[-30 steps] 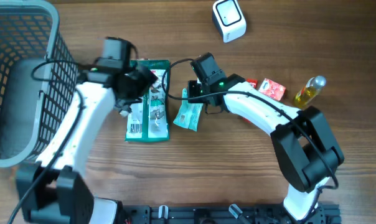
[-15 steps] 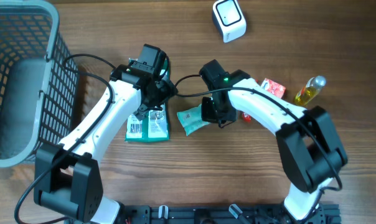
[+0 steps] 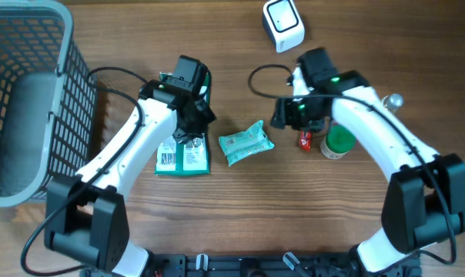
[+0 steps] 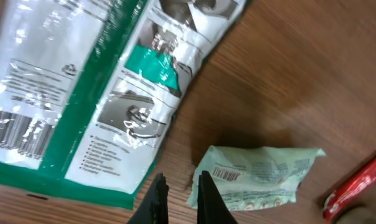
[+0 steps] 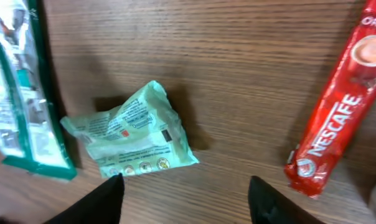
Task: Scan the item barcode
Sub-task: 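Grasp the light-green packet with the right gripper and lift it, then raise the light-green packet to the white scanner, then carry the packet right and set it down near the jar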
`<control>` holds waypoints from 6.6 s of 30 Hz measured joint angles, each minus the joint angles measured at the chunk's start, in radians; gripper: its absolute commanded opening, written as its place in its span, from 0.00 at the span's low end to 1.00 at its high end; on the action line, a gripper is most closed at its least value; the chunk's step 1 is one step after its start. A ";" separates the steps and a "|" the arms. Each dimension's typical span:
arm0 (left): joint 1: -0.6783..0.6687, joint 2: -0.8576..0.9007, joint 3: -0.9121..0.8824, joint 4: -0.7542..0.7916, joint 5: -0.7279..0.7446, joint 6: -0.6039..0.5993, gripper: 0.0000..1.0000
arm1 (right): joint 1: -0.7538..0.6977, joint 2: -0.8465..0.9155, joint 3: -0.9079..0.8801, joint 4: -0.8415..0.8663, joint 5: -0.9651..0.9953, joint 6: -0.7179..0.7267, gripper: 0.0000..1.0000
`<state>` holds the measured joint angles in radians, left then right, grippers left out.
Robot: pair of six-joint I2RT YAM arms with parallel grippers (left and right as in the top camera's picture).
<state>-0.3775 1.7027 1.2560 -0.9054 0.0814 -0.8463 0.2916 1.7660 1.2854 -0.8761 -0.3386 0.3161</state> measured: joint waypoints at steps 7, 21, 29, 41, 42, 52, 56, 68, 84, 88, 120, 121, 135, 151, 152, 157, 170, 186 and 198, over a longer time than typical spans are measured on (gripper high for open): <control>-0.106 0.112 0.000 0.049 0.063 0.066 0.04 | -0.057 0.005 -0.030 0.045 -0.150 -0.137 0.67; -0.131 0.226 0.000 0.098 0.074 0.087 0.04 | -0.057 0.170 -0.040 0.112 -0.330 -0.179 0.56; -0.130 0.237 0.004 0.099 0.073 0.087 0.04 | -0.049 0.243 -0.040 0.157 -0.345 -0.179 0.50; -0.130 0.237 0.004 0.097 0.069 0.087 0.04 | 0.005 0.262 -0.042 0.219 -0.394 -0.157 0.16; -0.130 0.237 0.004 0.097 0.069 0.087 0.04 | 0.005 0.262 -0.041 0.222 -0.394 -0.156 0.13; -0.060 0.219 0.132 -0.012 0.069 0.165 0.04 | 0.013 0.262 -0.042 0.256 -0.394 -0.153 0.04; 0.041 0.097 0.200 -0.015 0.064 0.222 0.04 | 0.013 0.262 -0.042 0.264 -0.394 -0.156 0.04; 0.233 -0.005 0.215 0.011 -0.135 0.425 1.00 | 0.014 -0.051 0.020 0.082 -0.418 -0.343 0.04; 0.253 -0.005 0.215 0.010 -0.163 0.435 1.00 | -0.005 -0.161 0.211 -0.085 -0.191 -0.418 0.04; 0.253 -0.005 0.215 0.011 -0.163 0.435 1.00 | -0.006 -0.164 0.401 -0.037 0.045 -0.456 0.04; 0.253 -0.005 0.215 0.010 -0.164 0.435 1.00 | -0.004 0.402 0.408 0.923 0.688 -1.079 0.04; 0.253 -0.005 0.215 0.011 -0.164 0.435 1.00 | -0.003 0.405 0.408 0.917 0.687 -1.082 0.04; 0.253 -0.005 0.215 0.011 -0.164 0.435 1.00 | 0.089 0.406 0.411 0.700 0.653 -1.065 0.05; 0.253 -0.005 0.215 0.010 -0.164 0.435 1.00 | 0.076 0.130 0.412 0.297 0.539 -0.755 0.04; 0.253 -0.005 0.215 0.010 -0.164 0.435 1.00 | 0.076 0.083 0.417 0.196 0.498 -0.682 0.04; 0.253 -0.005 0.215 0.010 -0.164 0.435 1.00 | 0.066 0.011 0.399 -0.256 0.221 -0.413 0.07; 0.253 -0.005 0.215 0.010 -0.164 0.435 1.00 | 0.066 0.035 0.093 -0.076 0.303 -0.372 0.65; 0.253 -0.005 0.215 0.011 -0.164 0.438 1.00 | 0.087 0.035 -0.047 0.039 0.174 0.095 0.29; 0.253 -0.005 0.215 0.011 -0.164 0.438 1.00 | 0.114 0.037 -0.166 0.027 0.239 0.102 0.34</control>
<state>-0.1242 1.6978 1.4712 -0.8948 -0.0822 -0.4080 0.4053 1.8027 1.1194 -0.8486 -0.0998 0.4179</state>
